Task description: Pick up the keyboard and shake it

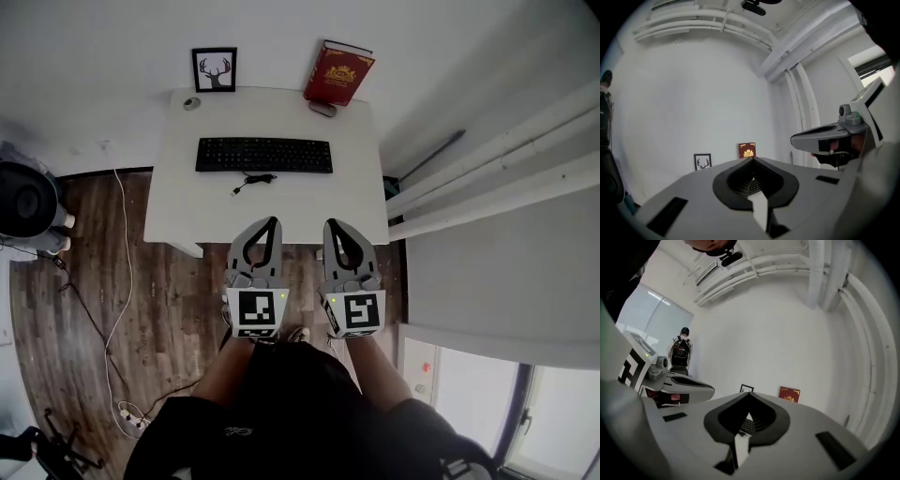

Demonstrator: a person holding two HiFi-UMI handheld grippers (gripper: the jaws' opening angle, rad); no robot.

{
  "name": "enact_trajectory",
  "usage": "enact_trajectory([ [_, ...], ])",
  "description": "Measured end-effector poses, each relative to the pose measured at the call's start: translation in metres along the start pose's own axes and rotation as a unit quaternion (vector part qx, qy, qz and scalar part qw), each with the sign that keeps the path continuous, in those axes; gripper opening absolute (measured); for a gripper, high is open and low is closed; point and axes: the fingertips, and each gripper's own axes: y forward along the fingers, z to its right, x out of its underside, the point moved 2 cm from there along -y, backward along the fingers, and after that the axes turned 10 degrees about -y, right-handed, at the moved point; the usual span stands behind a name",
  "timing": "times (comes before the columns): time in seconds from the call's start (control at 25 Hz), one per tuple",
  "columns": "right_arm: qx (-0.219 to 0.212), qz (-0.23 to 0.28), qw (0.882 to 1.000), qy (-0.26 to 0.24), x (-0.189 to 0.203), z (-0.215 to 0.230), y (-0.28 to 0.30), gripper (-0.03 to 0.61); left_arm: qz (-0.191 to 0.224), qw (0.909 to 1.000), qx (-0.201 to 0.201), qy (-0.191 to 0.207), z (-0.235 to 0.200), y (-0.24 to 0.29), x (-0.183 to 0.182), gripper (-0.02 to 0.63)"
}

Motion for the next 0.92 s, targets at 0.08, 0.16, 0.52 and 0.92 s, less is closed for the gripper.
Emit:
enact_trajectory([
  [0.08,-0.005,0.010,1.000,0.000,0.003,0.014,-0.024,0.021,0.005,1.0000,0.001,0.005,0.029,-0.003,-0.001,0.002],
  [0.16,-0.008,0.019,1.000,-0.006,0.007,0.026,-0.048,0.021,0.004,0.9999,0.002,0.013,0.058,-0.007,0.002,0.002],
  [0.52,-0.023,0.046,0.998,0.039,0.013,0.047,-0.118,0.021,-0.013,0.9988,-0.010,0.047,0.139,-0.034,0.013,0.002],
  [0.92,-0.043,0.045,0.998,0.015,0.024,0.067,-0.150,0.021,-0.021,0.9977,0.021,0.061,0.185,-0.025,0.018,0.002],
])
